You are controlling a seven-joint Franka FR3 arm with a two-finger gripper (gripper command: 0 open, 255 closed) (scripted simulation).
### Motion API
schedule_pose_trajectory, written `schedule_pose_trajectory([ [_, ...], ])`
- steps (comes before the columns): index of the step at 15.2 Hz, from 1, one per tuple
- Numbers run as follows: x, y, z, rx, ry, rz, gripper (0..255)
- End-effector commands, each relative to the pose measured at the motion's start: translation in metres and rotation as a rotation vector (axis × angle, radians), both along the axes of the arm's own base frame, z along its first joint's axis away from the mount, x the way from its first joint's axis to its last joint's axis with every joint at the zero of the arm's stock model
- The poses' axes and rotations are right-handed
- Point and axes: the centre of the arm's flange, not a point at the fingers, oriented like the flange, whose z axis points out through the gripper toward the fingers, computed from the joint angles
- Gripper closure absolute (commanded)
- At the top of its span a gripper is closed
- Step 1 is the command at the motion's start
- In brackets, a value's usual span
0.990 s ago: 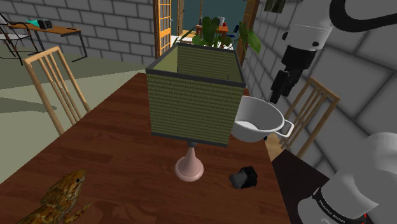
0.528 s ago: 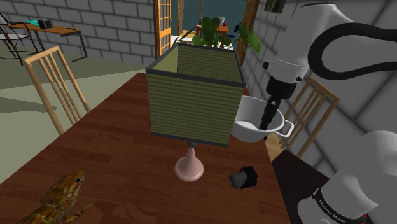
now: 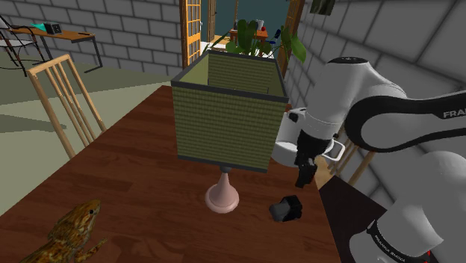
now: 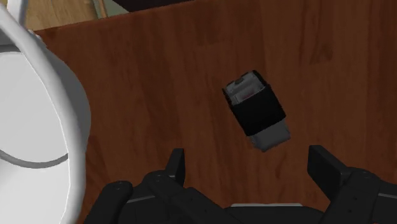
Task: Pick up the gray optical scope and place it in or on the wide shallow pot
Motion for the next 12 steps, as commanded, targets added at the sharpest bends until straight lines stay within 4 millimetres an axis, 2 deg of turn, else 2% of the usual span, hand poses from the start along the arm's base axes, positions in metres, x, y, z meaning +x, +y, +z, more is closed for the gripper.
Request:
schedule_pose_trajectory([
  [1, -0.008, 0.012, -0.024, -0.001, -0.004, 0.083, 0],
  [5, -0.023, 0.03, -0.072, -0.006, -0.008, 0.242, 0],
  [12, -0.024, 0.031, -0.107, -0.006, -0.008, 0.254, 0],
])
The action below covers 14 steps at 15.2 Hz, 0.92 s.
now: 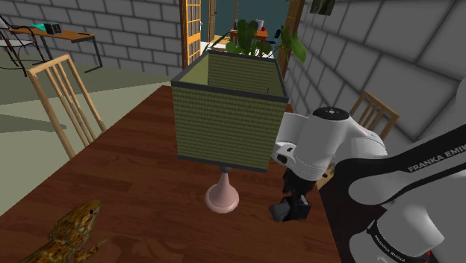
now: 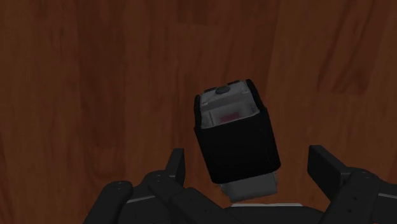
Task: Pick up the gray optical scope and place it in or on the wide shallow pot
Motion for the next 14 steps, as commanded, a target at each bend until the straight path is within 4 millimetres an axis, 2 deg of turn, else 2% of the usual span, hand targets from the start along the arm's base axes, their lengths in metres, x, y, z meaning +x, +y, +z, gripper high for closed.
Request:
schedule_pose_trajectory([
  [1, -0.0001, -0.0007, -0.0137, 0.001, -0.001, 0.001, 0],
  [9, -0.0002, -0.0007, -0.0136, 0.001, -0.001, 0.001, 0],
  [10, -0.0002, -0.0007, -0.0136, 0.001, -0.001, 0.001, 255],
  [14, -0.0001, -0.0006, -0.0136, 0.001, -0.001, 0.001, 255],
])
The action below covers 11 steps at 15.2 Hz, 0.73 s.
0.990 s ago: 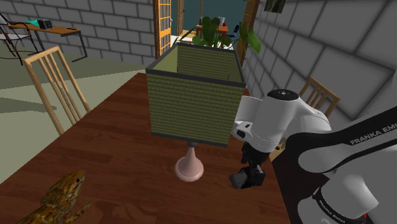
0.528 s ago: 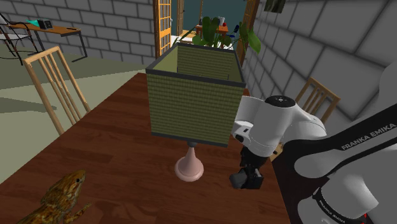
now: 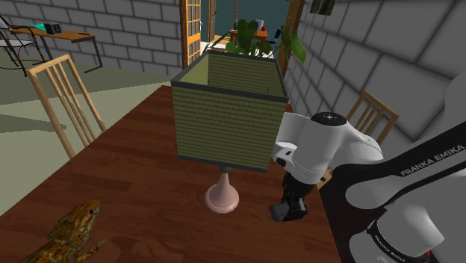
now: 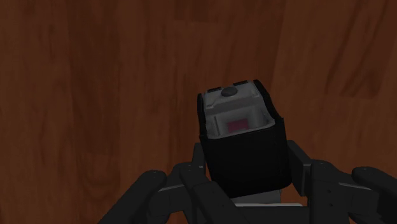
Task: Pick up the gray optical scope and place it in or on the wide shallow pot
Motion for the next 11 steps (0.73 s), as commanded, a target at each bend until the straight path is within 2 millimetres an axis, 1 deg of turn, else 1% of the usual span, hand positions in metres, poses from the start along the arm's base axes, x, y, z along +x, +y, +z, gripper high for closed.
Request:
schedule_pose_trajectory([
  [1, 0.0, 0.0, 0.0, 0.0, 0.001, 0.0, 255],
  [5, 0.0, 0.0, 0.0, 0.0, 0.0, 0.0, 255],
  [11, 0.0, 0.0, 0.031, 0.0, 0.0, 0.0, 255],
])
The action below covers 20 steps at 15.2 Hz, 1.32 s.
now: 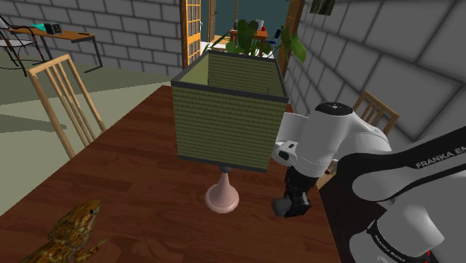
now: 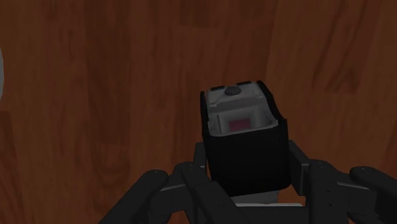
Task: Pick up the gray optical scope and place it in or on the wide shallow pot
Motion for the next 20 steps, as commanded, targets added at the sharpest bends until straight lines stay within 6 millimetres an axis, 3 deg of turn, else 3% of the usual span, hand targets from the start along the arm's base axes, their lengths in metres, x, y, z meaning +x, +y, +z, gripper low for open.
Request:
schedule_pose_trajectory([
  [1, 0.0, 0.001, 0.011, 0.0, 0.001, 0.0, 255],
  [20, 0.0, 0.001, 0.111, 0.0, 0.001, 0.0, 255],
])
